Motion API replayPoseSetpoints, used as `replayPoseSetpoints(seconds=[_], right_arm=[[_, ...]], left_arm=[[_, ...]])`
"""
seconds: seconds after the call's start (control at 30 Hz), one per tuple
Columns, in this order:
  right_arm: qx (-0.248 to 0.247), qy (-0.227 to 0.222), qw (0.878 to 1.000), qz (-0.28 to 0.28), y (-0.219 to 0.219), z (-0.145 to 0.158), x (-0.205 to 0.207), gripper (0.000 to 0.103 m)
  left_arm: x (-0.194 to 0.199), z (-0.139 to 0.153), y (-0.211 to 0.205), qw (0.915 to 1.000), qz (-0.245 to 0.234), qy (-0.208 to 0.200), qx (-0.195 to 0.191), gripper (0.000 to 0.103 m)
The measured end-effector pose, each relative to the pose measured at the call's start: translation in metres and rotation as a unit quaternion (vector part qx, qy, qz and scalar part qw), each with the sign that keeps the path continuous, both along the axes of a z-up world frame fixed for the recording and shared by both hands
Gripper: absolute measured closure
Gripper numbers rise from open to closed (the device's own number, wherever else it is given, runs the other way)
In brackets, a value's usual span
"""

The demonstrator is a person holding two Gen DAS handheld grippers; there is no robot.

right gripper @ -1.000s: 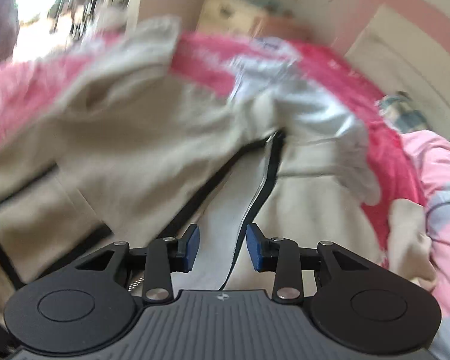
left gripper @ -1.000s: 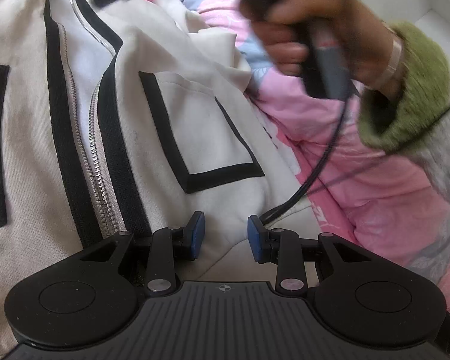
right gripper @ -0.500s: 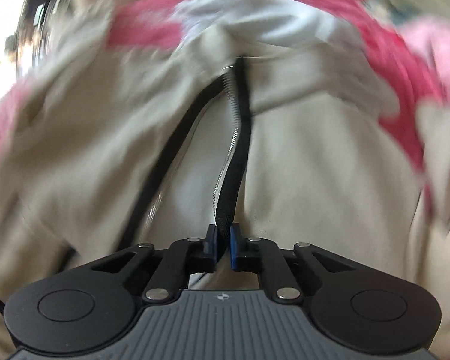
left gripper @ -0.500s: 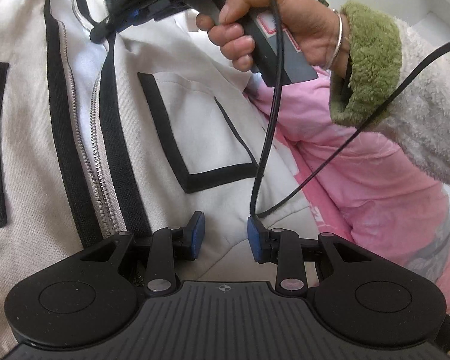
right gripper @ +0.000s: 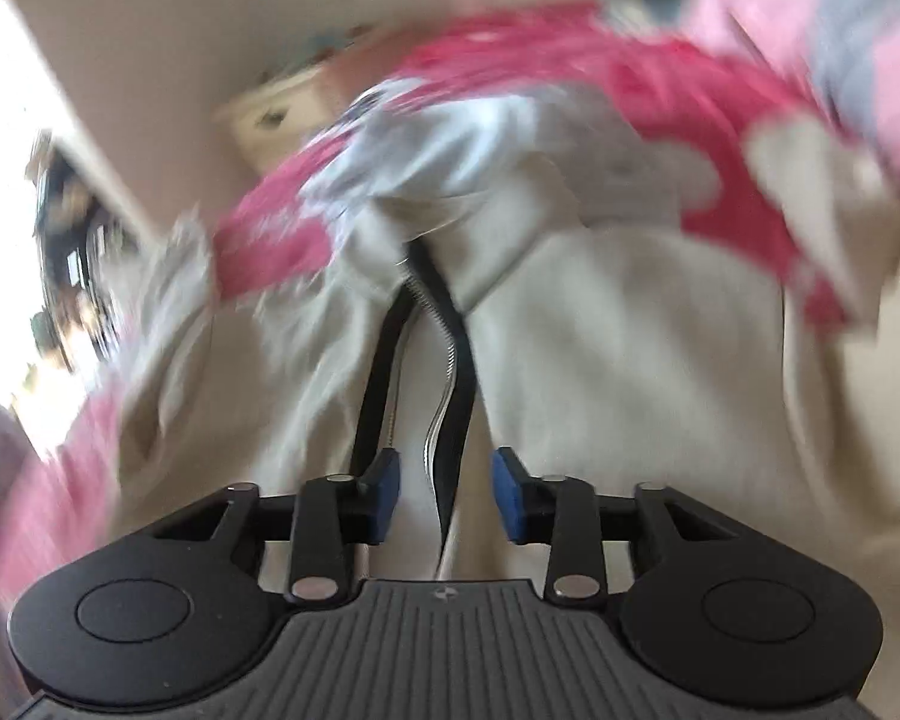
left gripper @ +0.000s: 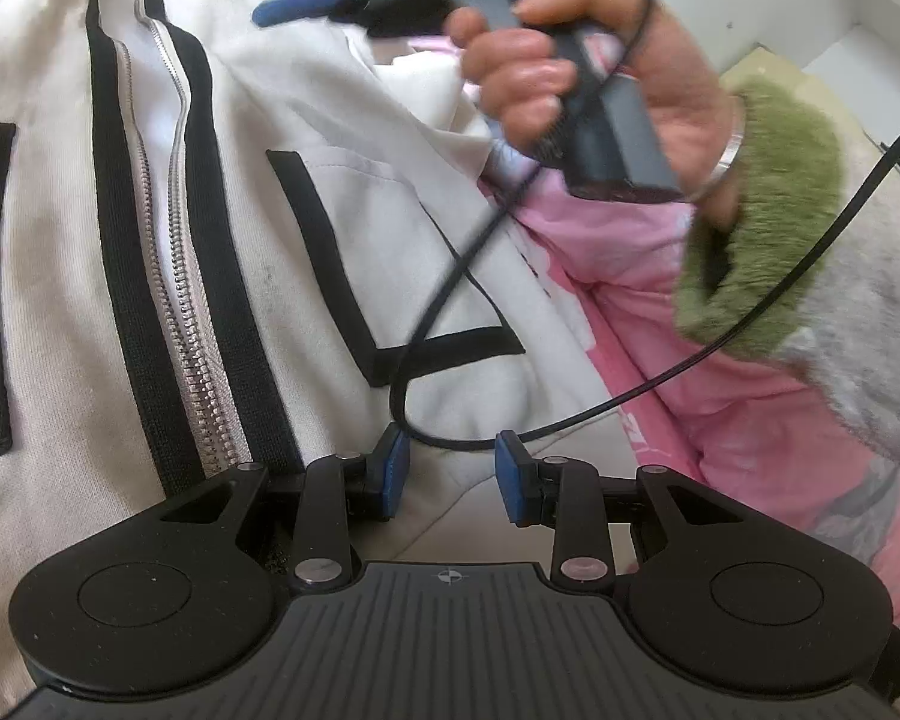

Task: Fold clothes
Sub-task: 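Grasp the zipper tape with the right gripper and pull it toward the collar, then pull the zipper tape along the zipper up to the collar with the right gripper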

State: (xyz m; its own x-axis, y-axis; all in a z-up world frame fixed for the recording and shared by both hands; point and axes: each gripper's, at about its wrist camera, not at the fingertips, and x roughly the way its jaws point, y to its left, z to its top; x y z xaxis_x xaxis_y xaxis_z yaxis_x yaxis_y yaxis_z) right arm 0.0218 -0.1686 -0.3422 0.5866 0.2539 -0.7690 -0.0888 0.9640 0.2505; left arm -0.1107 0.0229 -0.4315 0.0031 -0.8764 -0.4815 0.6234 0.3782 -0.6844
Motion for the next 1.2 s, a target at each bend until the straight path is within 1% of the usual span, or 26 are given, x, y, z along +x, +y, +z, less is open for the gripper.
replayPoseSetpoints(seconds=[0.1,0.17,0.2,0.23,0.33,0.4,0.43,0.47,0.53,0.6,0.8,0.9,1.03,1.2], right_arm=[[-0.048,0.031,0.998,0.019,0.014,-0.021,0.002,0.095],[-0.074,0.048,0.996,0.029,0.021,-0.041,0.004,0.097],[-0.086,0.044,0.995,0.035,0.024,-0.047,0.007,0.1],[-0.097,0.039,0.994,0.039,0.028,-0.048,0.008,0.1],[-0.12,0.038,0.991,0.039,0.036,-0.033,0.009,0.096],[-0.122,0.017,0.992,0.035,0.039,-0.02,0.01,0.093],[-0.113,0.009,0.993,0.032,0.039,-0.015,0.012,0.092],[-0.103,0.006,0.994,0.031,0.04,-0.012,0.014,0.092],[-0.093,0.004,0.995,0.033,0.045,-0.011,0.019,0.088],[-0.1,0.007,0.994,0.041,0.052,-0.017,0.026,0.078],[-0.123,0.034,0.991,0.049,0.063,-0.038,0.048,0.077],[-0.114,0.042,0.992,0.039,0.059,-0.041,0.052,0.08],[-0.106,0.049,0.993,0.016,0.05,-0.043,0.053,0.08],[-0.107,0.051,0.993,0.022,0.049,-0.046,0.052,0.078]], left_arm=[[0.0,0.0,0.0,1.0,0.0,-0.001,0.001,0.071],[-0.001,0.0,-0.001,1.0,-0.001,-0.003,0.002,0.072],[-0.001,0.0,-0.001,1.0,-0.001,-0.004,0.002,0.072],[-0.002,0.0,-0.001,1.0,-0.001,-0.006,0.003,0.071],[-0.002,0.0,-0.001,1.0,-0.002,-0.006,0.003,0.071],[-0.002,0.0,-0.001,1.0,-0.002,-0.005,0.002,0.071],[-0.002,-0.001,-0.001,1.0,-0.002,-0.004,0.002,0.071],[-0.002,-0.001,-0.001,1.0,-0.002,-0.004,0.002,0.072],[-0.002,-0.001,0.0,1.0,-0.002,-0.003,0.002,0.072],[-0.002,-0.002,0.0,1.0,-0.003,-0.002,0.001,0.072],[-0.003,-0.003,0.0,1.0,-0.003,0.002,0.0,0.071],[-0.004,-0.003,-0.002,1.0,-0.003,0.003,-0.001,0.072],[-0.008,-0.002,0.0,1.0,-0.003,0.005,-0.002,0.071],[-0.009,-0.002,0.0,1.0,-0.003,0.004,-0.001,0.072]])
